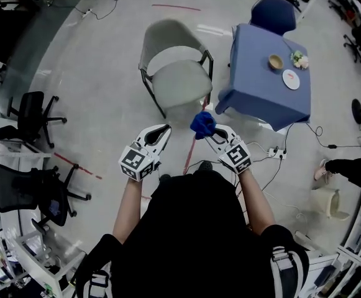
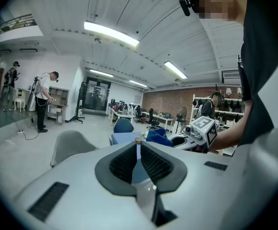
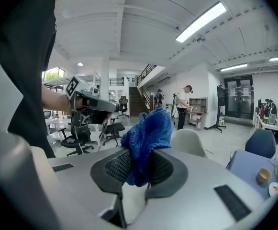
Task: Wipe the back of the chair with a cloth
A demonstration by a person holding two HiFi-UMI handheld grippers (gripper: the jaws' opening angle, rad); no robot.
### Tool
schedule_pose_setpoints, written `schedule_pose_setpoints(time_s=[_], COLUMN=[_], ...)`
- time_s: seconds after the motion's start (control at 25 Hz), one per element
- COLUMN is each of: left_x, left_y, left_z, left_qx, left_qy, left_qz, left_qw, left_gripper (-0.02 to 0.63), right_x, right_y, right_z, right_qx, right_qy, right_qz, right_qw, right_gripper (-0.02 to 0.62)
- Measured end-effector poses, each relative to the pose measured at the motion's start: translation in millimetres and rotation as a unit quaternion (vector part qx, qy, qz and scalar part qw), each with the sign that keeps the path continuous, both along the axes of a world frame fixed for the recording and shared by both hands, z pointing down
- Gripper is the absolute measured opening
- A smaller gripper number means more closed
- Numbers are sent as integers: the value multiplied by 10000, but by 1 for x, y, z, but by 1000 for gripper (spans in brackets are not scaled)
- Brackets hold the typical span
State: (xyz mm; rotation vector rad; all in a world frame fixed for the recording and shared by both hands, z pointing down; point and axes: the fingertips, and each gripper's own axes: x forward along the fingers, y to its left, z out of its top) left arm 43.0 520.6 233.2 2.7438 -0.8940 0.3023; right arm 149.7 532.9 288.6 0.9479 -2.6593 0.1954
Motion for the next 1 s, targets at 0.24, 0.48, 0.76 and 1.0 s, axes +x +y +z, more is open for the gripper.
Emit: schedule_pose_setpoints(time_s=[0.24, 0.48, 0.76, 1.0], left_x=[28, 41, 59, 76], left_y=[-2, 0, 1, -1], left_z=[5, 7, 15, 12], left_qx=[-52, -92, -99, -58], left_qy=[-186, -345, -509, -549], left_qz=[-202, -400, -375, -213], left_qw=[9996, 9986, 9979, 9982], left_gripper=[43, 43, 43, 43], right_x=[38, 63, 83, 94], right_y=[-7, -6, -6, -2], right_z=[6, 17, 29, 29], right_qx=[-66, -145, -208, -193], right_qy=[-131, -154, -131, -122], right_qz=[-79, -175, -232, -169], right_qw=[9999, 9996, 9994, 9996], right_gripper=[83, 83, 83, 83])
